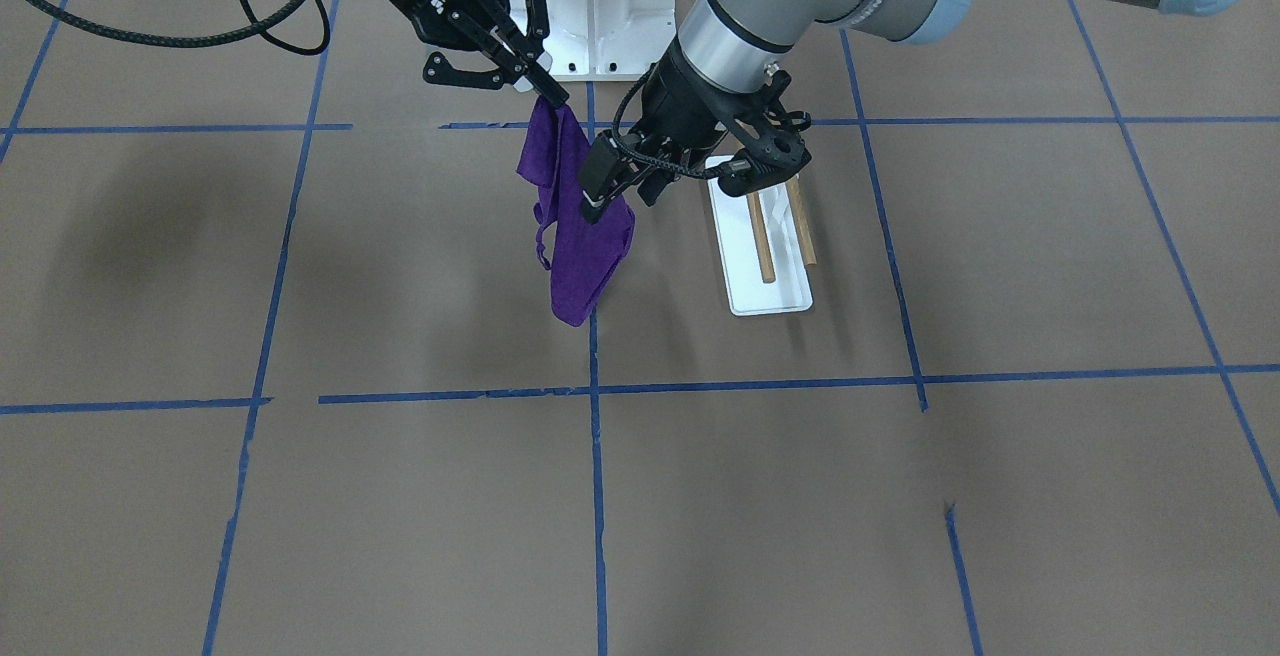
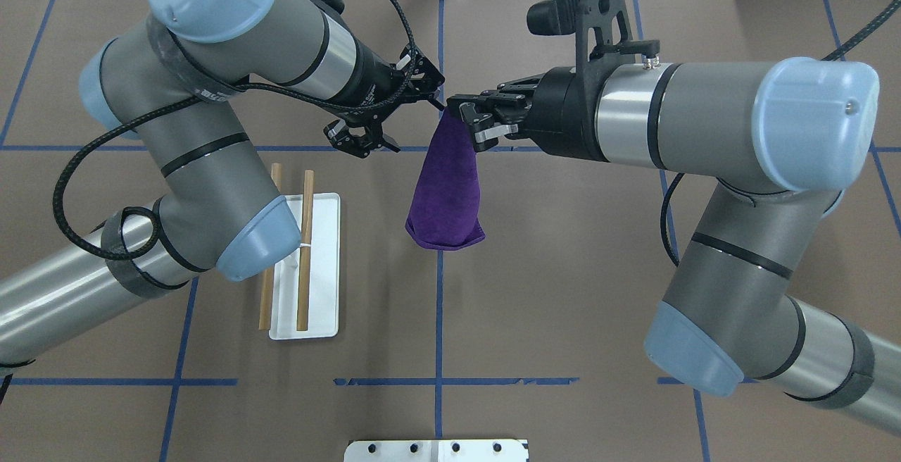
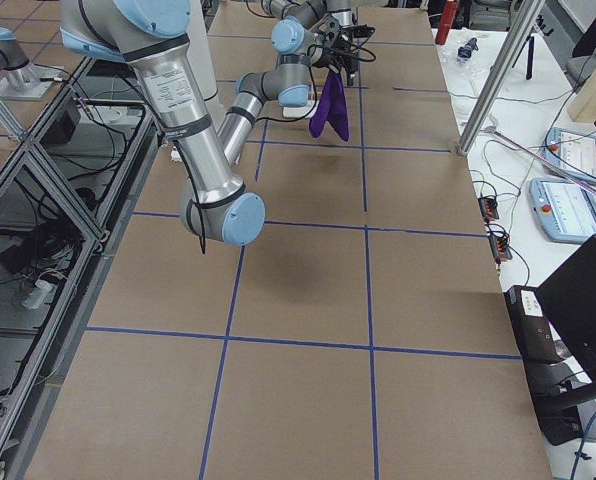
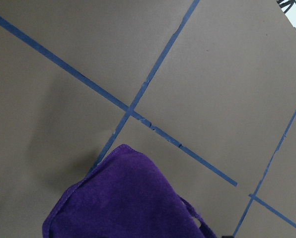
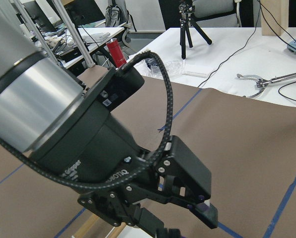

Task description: Hang towel on rack

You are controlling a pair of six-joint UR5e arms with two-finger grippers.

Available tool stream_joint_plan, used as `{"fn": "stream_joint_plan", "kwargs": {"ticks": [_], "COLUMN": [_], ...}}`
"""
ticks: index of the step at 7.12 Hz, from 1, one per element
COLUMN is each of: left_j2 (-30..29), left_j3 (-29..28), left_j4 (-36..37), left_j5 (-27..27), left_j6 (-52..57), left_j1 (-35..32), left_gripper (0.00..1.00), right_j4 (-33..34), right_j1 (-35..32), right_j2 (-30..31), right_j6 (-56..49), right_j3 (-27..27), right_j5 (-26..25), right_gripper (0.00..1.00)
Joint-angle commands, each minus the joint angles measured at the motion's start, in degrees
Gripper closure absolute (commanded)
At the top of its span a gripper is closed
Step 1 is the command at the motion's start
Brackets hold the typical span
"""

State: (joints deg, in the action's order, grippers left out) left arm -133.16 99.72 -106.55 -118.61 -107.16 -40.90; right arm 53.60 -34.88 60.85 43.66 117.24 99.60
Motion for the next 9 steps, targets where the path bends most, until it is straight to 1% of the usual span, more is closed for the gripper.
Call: {"fn": "stream_joint_plan", "kwargs": {"ticks": [1,2,4,5,6,7,8,9], "left_j2": [0.01,0.01,-0.08,-0.08,0.09,0.53,0.62,0.62], "left_j3": [-0.31,-0.31,-0.05,-0.05,-0.14,-0.14,-0.14,-0.14], "left_j4": [-0.07,-0.15,-0.5,-0.51,-0.51,-0.51,-0.51,-0.51], "left_j5": [-0.13,-0.22,-0.31,-0.14,0.04,0.13,0.22,0.22], "left_j6": [0.63,0.9,0.99,0.99,0.9,0.98,0.99,0.99], "left_j1": [0.2,0.55,1.78,2.14,2.4,2.66,2.84,3.1], "left_gripper": [0.18,0.18,0.19,0.29,0.47,0.5,0.63,0.67], "right_j4": [0.19,0.19,0.1,0.1,0.1,0.01,0.1,0.1], "right_j1": [1.03,1.3,2.0,2.18,2.18,2.18,2.18,2.18], "right_j2": [-1.26,-1.35,-2.49,-2.49,-2.58,-2.67,-2.67,-2.93], "right_j6": [-6.11,-10.05,-10.44,-10.44,-10.53,-10.53,-10.62,-10.62], "right_j3": [-0.08,-0.09,-0.17,-0.26,-0.17,-0.26,-0.26,-0.35], "right_j5": [0.5,1.29,1.65,1.56,1.64,1.65,1.65,1.56], "right_gripper": [1.0,1.0,1.0,1.0,1.0,1.0,1.0,1.0]}}
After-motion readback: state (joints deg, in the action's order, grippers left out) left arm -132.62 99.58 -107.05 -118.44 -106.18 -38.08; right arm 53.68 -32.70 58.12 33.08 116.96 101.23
